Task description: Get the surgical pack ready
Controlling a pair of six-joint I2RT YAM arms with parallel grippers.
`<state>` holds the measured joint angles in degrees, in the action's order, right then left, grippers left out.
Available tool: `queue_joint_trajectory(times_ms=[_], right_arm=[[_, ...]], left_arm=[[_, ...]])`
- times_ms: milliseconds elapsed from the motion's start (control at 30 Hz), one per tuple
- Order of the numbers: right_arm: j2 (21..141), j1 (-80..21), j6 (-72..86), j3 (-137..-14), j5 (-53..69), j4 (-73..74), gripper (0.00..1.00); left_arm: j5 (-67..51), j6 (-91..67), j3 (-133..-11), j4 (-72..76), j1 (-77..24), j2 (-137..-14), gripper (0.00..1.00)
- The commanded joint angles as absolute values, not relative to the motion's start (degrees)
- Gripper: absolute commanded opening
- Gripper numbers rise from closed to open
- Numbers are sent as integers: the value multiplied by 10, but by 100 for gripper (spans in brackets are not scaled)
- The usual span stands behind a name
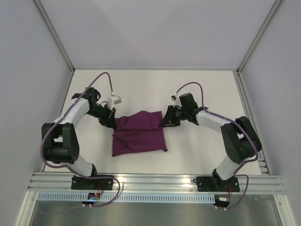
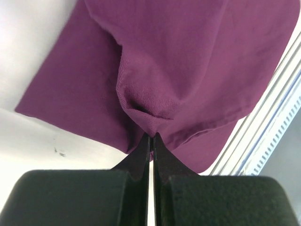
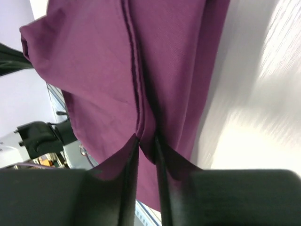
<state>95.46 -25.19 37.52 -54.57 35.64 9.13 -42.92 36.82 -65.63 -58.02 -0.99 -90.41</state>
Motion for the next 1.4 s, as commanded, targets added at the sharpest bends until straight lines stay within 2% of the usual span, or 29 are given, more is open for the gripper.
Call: queue_joint_trajectory(times_ms=[0,33,100,233,367,567,700,833,933,1033,1133,1167,1200,1233,1267,1300,1367], right_arm=[[941,-258,337,-537,374,87,23],[934,-258,322,-551,367,124,33],[923,-258,272,-576,338,171,47],[925,-255,211,-682,302,273,64],[989,-256,196,-789,268,309,66],[1225,-273,197,-1008,286,401,66],[1318,-287,221,-1081,335,420,63],[1367,-301,264,-1089,411,369,63],[1396,-309,295,-1086,481,337,61],[1409,-312,330,-1064,519,287,55],[1415,-311,376,-1047,550,223,38],[1414,-312,388,-1043,556,195,28],[1412,-311,407,-1038,561,180,24],[1403,-309,421,-1032,563,153,12],[1397,-309,421,-1032,563,144,7],[1391,-309,424,-1032,561,140,1],[1372,-307,425,-1032,549,130,1]], left_arm=[[-413,433,-635,-565,-6,-892,0],[-407,439,-630,-560,-5,-896,0],[-396,448,-629,-559,-6,-908,0],[-381,469,-622,-550,-6,-914,0],[-373,474,-619,-544,-6,-918,0],[-370,476,-618,-542,-6,-916,0],[-367,476,-616,-541,-6,-917,0],[-369,475,-616,-539,-6,-925,0],[-371,470,-616,-536,-6,-927,0],[-372,469,-617,-534,-6,-926,0],[-369,468,-616,-533,-7,-926,0],[-368,468,-617,-534,-6,-926,0],[-367,468,-617,-534,-6,-926,0],[-365,467,-615,-534,-6,-925,0],[-365,467,-615,-533,-6,-925,0],[-365,467,-614,-534,-7,-926,0],[-363,465,-611,-533,-7,-925,0]])
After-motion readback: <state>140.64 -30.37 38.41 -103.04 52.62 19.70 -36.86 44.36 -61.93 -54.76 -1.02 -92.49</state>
